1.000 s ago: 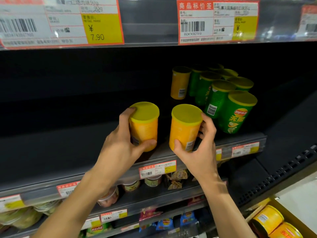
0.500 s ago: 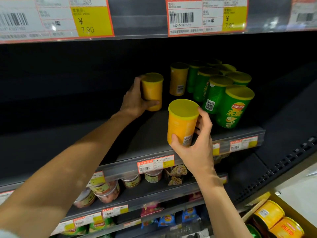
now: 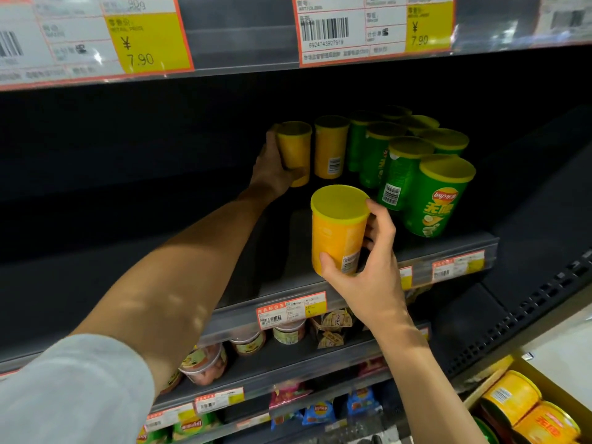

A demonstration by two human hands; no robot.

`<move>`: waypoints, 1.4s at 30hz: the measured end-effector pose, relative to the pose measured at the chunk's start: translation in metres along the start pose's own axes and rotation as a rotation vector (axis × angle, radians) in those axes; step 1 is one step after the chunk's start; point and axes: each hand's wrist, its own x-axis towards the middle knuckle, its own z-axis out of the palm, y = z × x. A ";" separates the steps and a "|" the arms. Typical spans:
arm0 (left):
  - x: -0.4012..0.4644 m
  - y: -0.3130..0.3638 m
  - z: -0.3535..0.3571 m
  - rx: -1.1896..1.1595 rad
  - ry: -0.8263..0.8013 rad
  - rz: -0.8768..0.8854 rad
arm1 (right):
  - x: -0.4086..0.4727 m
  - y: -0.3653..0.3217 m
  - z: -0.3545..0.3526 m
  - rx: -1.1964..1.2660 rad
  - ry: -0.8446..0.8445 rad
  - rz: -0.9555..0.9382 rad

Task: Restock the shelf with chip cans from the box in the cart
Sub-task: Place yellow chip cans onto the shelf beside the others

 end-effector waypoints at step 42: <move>-0.218 0.029 -0.067 0.663 -0.541 0.389 | 0.088 0.018 0.007 -0.178 0.018 0.158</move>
